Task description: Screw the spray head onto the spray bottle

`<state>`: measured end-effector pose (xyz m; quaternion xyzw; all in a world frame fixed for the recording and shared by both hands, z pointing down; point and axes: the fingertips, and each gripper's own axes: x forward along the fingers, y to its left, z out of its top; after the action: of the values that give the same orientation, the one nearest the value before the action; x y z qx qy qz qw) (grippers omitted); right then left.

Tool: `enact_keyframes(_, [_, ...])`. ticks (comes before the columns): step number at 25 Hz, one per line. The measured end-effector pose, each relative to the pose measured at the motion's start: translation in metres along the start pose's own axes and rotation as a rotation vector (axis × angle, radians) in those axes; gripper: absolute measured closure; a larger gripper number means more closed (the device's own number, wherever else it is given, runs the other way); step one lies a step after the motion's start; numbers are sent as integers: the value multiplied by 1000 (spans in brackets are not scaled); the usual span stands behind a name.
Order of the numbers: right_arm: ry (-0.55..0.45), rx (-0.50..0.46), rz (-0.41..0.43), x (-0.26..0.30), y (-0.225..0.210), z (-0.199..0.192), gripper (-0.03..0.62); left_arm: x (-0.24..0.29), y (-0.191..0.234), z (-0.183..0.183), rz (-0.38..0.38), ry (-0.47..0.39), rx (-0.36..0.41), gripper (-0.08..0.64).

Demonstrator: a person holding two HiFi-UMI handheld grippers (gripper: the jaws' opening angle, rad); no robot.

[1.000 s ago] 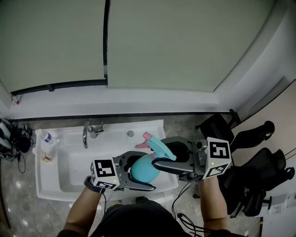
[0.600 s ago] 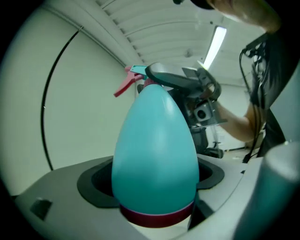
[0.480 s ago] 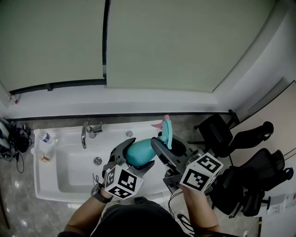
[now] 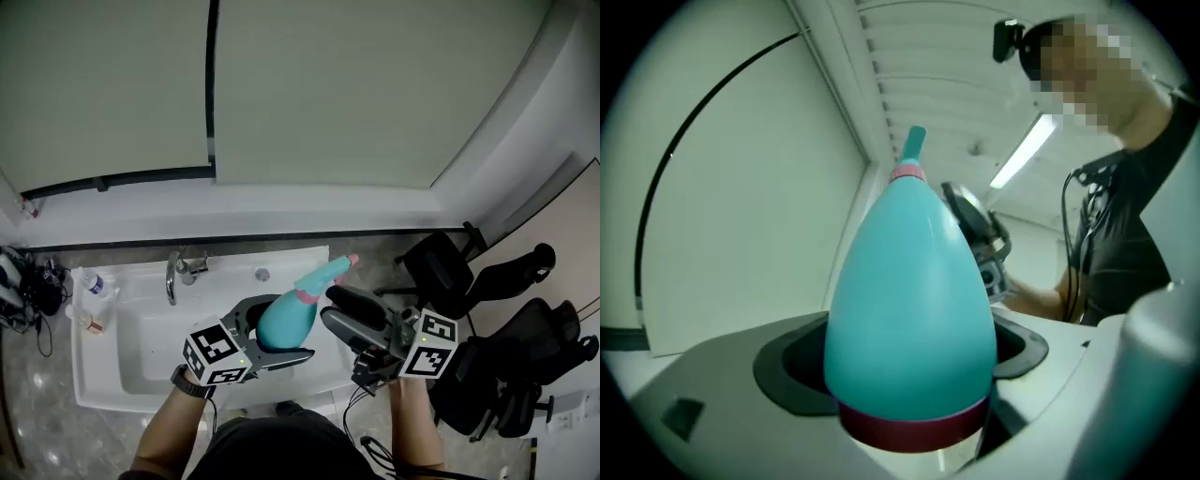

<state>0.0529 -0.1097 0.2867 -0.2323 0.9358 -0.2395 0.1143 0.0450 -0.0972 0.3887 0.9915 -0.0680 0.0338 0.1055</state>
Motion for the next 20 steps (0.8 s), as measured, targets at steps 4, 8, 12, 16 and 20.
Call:
enact_keyframes(4, [20,-47,264,-14,28,-7,425,-7,-27,22,-183,-130,-67,112])
enact_keyframes(8, [-146,-51,360,-54,24,24,426,-17,-60,29,-361,-155,-45,112])
enact_keyframes(12, [-130,-38,294,-34,11,37,426,-21,-80,37,-449,-181,-22,112])
enact_keyframes(16, [-69,-129,353,-25,46,35,428,-16,-68,36,-393,-174,-37,112])
enact_keyframes(20, [6,-253,366,-19,74,28,427,-14,-63,28,-351,-138,-16,112])
